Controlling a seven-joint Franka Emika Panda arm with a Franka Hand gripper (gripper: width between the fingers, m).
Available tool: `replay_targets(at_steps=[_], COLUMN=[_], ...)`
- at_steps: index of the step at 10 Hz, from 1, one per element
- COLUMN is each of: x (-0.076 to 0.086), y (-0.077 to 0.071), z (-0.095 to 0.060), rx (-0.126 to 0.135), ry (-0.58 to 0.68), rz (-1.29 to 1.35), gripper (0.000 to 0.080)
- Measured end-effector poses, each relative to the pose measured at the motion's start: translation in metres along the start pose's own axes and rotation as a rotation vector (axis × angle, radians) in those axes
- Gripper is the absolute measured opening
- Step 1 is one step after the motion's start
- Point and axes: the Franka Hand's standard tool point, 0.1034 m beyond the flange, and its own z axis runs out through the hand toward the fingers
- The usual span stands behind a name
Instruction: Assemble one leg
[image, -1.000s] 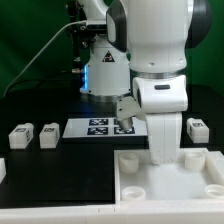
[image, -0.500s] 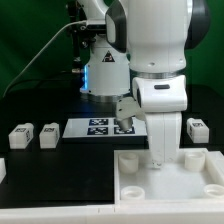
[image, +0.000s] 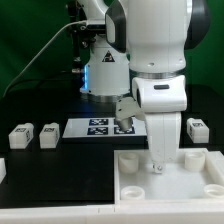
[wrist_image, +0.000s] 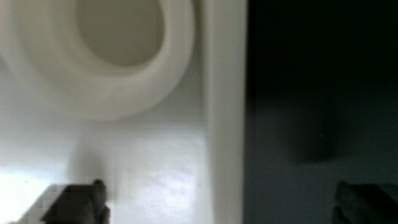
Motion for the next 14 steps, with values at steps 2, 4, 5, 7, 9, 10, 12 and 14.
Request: replay_targets(at_steps=[2,4,5,7,9,10,12,14], x=[0.000,0.000,0.000,-0.001,-0.001,0.002,0.012,0.035], y=[0.000,0.000,0.000,0.000,0.002,-0.001,-0.018,-0.031], z=[0.000,0.000,0.000,0.000,-0.008,-0.017,-0.035,-0.037], rx=[0.000,0.000,0.000,0.000,-0.013,-0.020,-0.031,-0.004], ry=[0.000,0.000,0.000,0.000,-0.001,-0.002,-0.001,0.035], rz=[0.000,0.001,0.001,0.001,0.025,0.090,0.173,0.567], gripper=[0.0649,0.0649,0.0649,0.0649,0.0649,0.0649,0.0649,0.0649])
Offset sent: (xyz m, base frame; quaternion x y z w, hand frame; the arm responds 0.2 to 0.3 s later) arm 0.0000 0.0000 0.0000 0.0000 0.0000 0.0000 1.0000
